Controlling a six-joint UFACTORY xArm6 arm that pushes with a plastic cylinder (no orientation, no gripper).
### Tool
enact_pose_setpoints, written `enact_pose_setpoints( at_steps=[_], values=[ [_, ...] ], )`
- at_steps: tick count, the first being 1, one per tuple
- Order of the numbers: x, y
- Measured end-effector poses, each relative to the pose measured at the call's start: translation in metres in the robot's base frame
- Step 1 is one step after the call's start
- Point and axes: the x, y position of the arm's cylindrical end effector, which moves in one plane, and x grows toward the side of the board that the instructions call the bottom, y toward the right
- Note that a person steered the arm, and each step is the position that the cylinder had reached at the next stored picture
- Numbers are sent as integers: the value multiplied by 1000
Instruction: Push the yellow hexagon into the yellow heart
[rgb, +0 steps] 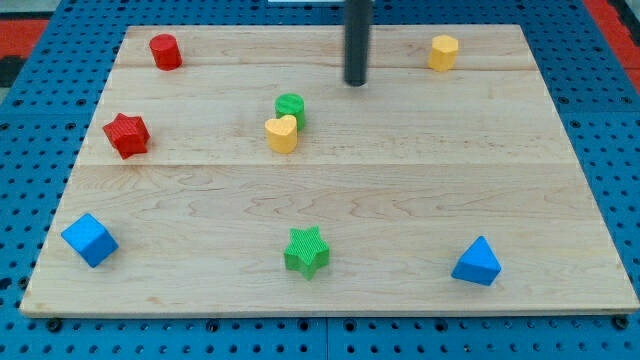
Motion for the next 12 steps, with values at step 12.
enact_pose_setpoints(
  at_steps=[12],
  values=[
    [97, 99]
  ],
)
